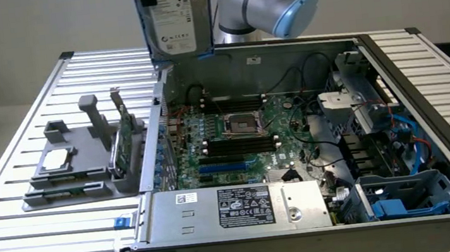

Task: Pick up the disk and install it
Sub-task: 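Pick up the disk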

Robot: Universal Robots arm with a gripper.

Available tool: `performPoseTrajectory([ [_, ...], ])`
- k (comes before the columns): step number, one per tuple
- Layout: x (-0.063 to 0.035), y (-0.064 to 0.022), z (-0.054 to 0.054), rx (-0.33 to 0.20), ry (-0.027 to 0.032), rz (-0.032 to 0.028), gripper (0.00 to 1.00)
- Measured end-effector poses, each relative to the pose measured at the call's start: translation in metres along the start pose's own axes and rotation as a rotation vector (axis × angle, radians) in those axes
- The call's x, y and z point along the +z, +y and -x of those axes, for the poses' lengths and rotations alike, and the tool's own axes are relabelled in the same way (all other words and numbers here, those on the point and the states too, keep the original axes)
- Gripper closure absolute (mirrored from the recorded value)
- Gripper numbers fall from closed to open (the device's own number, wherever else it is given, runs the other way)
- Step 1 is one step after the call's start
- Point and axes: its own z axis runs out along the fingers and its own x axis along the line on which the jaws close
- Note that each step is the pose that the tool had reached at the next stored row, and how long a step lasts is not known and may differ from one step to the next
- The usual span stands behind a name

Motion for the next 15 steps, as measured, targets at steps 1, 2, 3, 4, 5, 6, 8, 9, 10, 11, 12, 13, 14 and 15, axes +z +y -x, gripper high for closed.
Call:
performPoseTrajectory([
  [1,0.0000,-0.0020,0.000,-0.002,0.0002,-0.0015,0.67],
  [2,0.0001,-0.0039,-0.001,-0.004,0.0003,-0.0031,0.67],
  [3,0.0002,-0.0056,-0.001,-0.007,0.0005,-0.0048,0.67],
  [4,0.0002,-0.0074,-0.001,-0.009,0.0007,-0.0067,0.67],
  [5,0.0003,-0.0091,-0.001,-0.011,0.0009,-0.0086,0.67],
  [6,0.0004,-0.0108,-0.001,-0.013,0.0011,-0.0107,0.67],
  [8,0.0005,-0.0143,-0.002,-0.018,0.0015,-0.0148,0.67],
  [9,0.0007,-0.0160,-0.002,-0.020,0.0017,-0.0169,0.67],
  [10,0.0007,-0.0176,-0.002,-0.023,0.0019,-0.0188,0.67],
  [11,0.0008,-0.0193,-0.002,-0.025,0.0021,-0.0208,0.67],
  [12,0.0009,-0.0209,-0.003,-0.028,0.0023,-0.0227,0.67],
  [13,0.0010,-0.0225,-0.003,-0.030,0.0025,-0.0247,0.67],
  [14,0.0011,-0.0241,-0.003,-0.033,0.0027,-0.0267,0.67],
  [15,0.0012,-0.0258,-0.003,-0.035,0.0029,-0.0289,0.67],
])
